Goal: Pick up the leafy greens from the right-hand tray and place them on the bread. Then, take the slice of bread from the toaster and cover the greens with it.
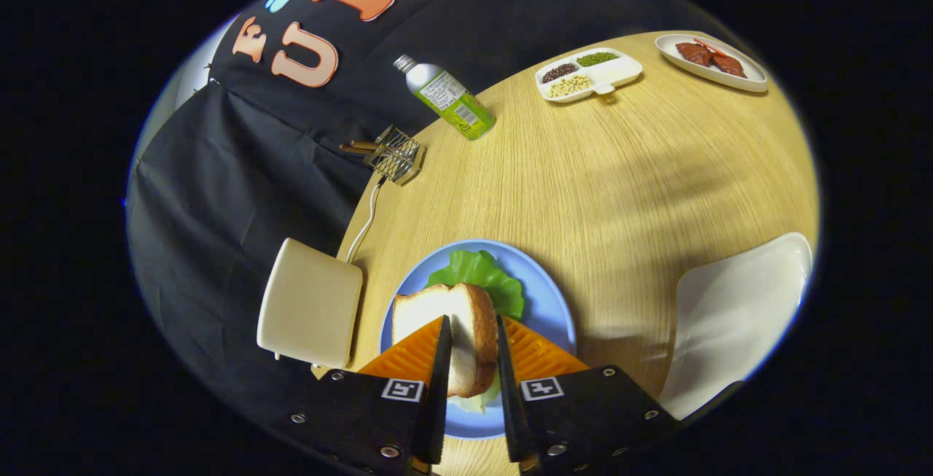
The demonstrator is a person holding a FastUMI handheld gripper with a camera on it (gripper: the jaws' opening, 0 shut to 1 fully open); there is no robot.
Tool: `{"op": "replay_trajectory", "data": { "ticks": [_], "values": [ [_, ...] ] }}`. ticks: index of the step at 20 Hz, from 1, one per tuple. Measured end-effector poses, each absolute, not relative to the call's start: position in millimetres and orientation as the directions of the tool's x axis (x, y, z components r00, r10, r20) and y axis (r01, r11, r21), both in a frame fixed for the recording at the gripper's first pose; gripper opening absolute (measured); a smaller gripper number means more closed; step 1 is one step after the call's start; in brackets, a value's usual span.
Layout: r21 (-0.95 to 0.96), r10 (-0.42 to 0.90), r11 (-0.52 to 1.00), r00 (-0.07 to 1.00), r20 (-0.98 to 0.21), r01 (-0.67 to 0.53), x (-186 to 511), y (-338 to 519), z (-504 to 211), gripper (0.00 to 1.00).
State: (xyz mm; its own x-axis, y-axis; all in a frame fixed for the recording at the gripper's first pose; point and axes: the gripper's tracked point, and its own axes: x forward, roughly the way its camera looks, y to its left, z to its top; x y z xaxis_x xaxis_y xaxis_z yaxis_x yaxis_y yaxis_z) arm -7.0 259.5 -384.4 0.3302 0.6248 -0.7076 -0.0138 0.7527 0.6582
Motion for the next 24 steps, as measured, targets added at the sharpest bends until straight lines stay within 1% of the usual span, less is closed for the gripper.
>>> {"op": "replay_trajectory", "data": {
  "ticks": [1,2,3,4,6,11,12,14,18,20,22,24],
  "values": [
    [0.634,0.603,0.773,0.337,-0.723,-0.025,-9,256,-384,0.38],
    [0.612,0.588,0.789,0.347,-0.731,-0.049,-10,254,-380,0.43],
    [0.589,0.573,0.804,0.358,-0.737,-0.076,-11,251,-377,0.45],
    [0.569,0.56,0.816,0.378,-0.738,-0.1,-11,249,-371,0.52],
    [0.544,0.544,0.828,0.432,-0.719,-0.137,-6,245,-350,0.59],
    [0.439,0.496,0.86,0.626,-0.602,-0.259,10,225,-276,0.76],
    [0.408,0.483,0.869,0.662,-0.573,-0.281,13,220,-260,0.81],
    [0.35,0.452,0.886,0.732,-0.51,-0.304,14,205,-226,0.87],
    [0.273,0.377,0.918,0.842,-0.386,-0.287,13,178,-169,0.95],
    [0.229,0.34,0.934,0.884,-0.321,-0.275,9,165,-145,0.96],
    [0.181,0.302,0.949,0.914,-0.272,-0.26,-2,153,-125,0.97],
    [0.181,0.29,0.952,0.921,-0.259,-0.248,-14,148,-112,0.97]
  ]
}}
